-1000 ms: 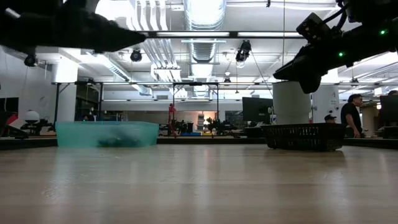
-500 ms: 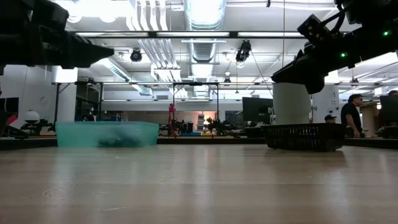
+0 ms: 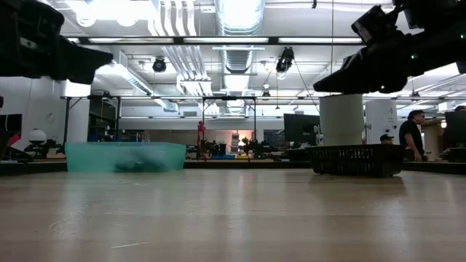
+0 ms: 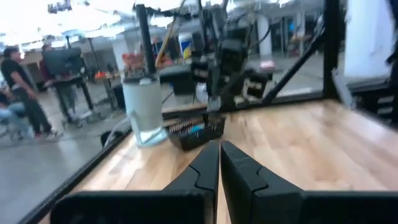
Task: Pick and place items into bin
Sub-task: Return to Home Position
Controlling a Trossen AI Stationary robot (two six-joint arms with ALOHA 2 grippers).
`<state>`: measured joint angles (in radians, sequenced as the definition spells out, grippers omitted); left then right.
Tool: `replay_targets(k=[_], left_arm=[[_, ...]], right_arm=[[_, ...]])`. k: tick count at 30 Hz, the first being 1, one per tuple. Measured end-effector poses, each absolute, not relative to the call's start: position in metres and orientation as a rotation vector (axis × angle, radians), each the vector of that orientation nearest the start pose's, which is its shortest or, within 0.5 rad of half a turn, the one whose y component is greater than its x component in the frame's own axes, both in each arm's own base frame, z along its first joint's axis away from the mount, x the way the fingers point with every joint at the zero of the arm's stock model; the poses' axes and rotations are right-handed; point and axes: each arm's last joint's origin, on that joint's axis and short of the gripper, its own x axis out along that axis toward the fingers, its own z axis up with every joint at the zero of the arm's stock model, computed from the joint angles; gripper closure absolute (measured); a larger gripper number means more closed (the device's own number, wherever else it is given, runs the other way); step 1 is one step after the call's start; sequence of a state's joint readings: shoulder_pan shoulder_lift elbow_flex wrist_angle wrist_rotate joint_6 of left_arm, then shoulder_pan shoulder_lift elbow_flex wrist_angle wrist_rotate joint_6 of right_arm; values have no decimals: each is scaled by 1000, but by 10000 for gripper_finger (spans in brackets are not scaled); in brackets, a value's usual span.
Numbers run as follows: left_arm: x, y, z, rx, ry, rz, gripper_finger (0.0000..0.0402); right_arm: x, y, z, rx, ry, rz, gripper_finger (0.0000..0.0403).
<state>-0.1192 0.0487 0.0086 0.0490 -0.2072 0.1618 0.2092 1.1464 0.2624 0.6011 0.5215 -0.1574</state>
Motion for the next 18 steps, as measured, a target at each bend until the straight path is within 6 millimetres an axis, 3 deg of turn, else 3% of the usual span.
replay_targets(k=[7,13,18], left_arm=[[100,-6,166,218,10,84,401],[103,-6,162,225,65,85,401],[104,-6,160,229,86,90,402]], right_arm=[[197,36,162,-109,275,9,342],[183,32,154,-109,277,-6,384],[161,27,146,-135,236,-14,394]])
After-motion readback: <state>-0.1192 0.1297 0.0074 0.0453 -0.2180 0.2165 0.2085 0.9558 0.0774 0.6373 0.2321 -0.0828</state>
